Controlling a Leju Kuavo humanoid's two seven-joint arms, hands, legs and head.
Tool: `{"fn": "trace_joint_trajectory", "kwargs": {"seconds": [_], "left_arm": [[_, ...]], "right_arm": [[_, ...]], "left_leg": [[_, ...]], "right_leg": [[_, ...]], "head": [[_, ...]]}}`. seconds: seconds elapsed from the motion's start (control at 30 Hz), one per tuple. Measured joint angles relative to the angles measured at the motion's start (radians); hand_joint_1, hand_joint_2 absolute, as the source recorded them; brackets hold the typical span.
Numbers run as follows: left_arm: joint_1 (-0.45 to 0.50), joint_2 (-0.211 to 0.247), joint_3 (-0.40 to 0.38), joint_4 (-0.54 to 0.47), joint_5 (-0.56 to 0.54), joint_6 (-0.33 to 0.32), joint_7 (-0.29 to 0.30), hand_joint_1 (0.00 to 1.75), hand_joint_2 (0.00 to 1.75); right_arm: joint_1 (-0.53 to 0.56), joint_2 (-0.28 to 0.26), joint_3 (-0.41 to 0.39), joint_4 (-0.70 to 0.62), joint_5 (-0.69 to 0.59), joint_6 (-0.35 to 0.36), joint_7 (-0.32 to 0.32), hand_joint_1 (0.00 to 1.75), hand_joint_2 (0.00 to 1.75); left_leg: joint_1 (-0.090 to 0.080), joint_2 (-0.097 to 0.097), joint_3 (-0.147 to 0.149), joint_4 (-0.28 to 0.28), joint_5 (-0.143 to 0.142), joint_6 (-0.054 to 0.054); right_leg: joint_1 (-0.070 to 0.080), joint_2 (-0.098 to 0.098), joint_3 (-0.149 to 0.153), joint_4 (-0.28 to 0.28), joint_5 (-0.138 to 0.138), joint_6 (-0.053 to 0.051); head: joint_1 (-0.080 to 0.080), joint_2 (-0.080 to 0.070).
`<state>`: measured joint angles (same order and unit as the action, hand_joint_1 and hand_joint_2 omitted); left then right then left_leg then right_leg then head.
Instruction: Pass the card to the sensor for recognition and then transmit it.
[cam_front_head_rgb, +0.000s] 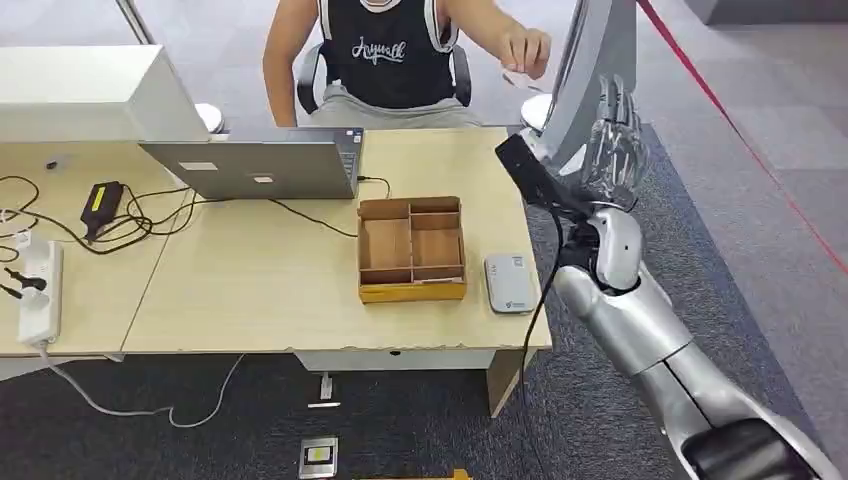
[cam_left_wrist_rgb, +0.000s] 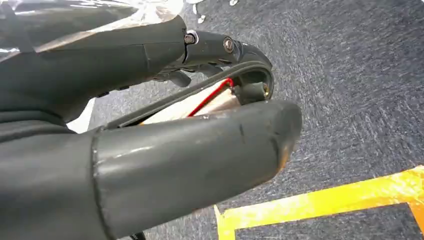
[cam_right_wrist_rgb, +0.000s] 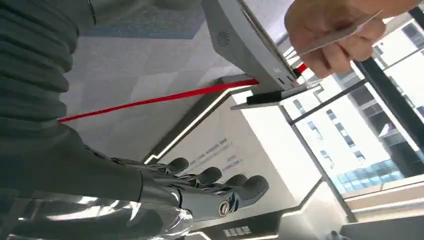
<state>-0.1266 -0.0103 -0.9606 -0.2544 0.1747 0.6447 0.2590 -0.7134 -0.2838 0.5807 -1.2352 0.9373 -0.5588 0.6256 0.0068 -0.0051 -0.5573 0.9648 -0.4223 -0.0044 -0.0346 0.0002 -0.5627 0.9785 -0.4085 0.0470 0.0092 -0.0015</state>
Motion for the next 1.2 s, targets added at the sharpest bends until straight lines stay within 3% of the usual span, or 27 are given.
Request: {"fn": "trace_joint_trajectory", "kwargs": {"seconds": [0.27, 1.03, 1.07, 1.1, 1.13, 1.2], "left_arm": [[-0.037, 0.002, -0.039, 0.000, -0.047, -0.032, 0.014, 0.00, 0.00], [-0.045, 0.008, -0.075, 0.000, -0.031, -0.034, 0.019, 0.00, 0.00], [-0.044, 0.008, -0.075, 0.000, -0.030, -0.032, 0.017, 0.00, 0.00], [-0.043, 0.008, -0.075, 0.000, -0.029, -0.031, 0.015, 0.00, 0.00], [-0.042, 0.008, -0.075, 0.000, -0.028, -0.029, 0.013, 0.00, 0.00], [-0.041, 0.008, -0.075, 0.000, -0.026, -0.027, 0.011, 0.00, 0.00]], "right_arm": [[-0.084, 0.024, 0.100, 0.050, 0.034, 0.097, 0.027, 0.00, 1.75], [-0.230, 0.126, 0.225, 0.361, -0.028, 0.122, -0.007, 0.00, 1.75], [-0.234, 0.131, 0.229, 0.371, -0.029, 0.122, -0.008, 0.10, 1.75], [-0.237, 0.134, 0.233, 0.379, -0.031, 0.121, -0.011, 0.10, 1.75], [-0.240, 0.137, 0.235, 0.386, -0.034, 0.120, -0.013, 1.75, 1.75], [-0.246, 0.143, 0.242, 0.399, -0.047, 0.117, -0.013, 1.75, 1.75]], "left_leg": [[0.000, 0.000, 0.000, 0.000, 0.000, 0.000], [0.002, 0.000, -0.001, 0.000, 0.000, 0.000], [0.002, 0.000, -0.001, 0.000, 0.000, 0.000], [0.002, 0.000, -0.001, 0.000, 0.000, 0.000], [0.002, 0.000, -0.001, 0.000, 0.000, 0.000], [0.002, 0.000, -0.001, 0.000, 0.000, 0.000]], "right_leg": [[0.000, 0.000, 0.000, 0.000, 0.000, 0.000], [0.002, 0.000, -0.002, 0.000, 0.000, 0.000], [0.002, 0.000, -0.002, 0.000, 0.000, 0.000], [0.002, 0.000, -0.002, 0.000, 0.000, 0.000], [0.002, 0.000, -0.002, 0.000, 0.000, 0.000], [0.002, 0.000, -0.002, 0.000, 0.000, 0.000]], "head": [[0.000, 0.000], [0.000, 0.000], [0.000, 0.000], [0.000, 0.000], [0.000, 0.000], [0.000, 0.000]]}}
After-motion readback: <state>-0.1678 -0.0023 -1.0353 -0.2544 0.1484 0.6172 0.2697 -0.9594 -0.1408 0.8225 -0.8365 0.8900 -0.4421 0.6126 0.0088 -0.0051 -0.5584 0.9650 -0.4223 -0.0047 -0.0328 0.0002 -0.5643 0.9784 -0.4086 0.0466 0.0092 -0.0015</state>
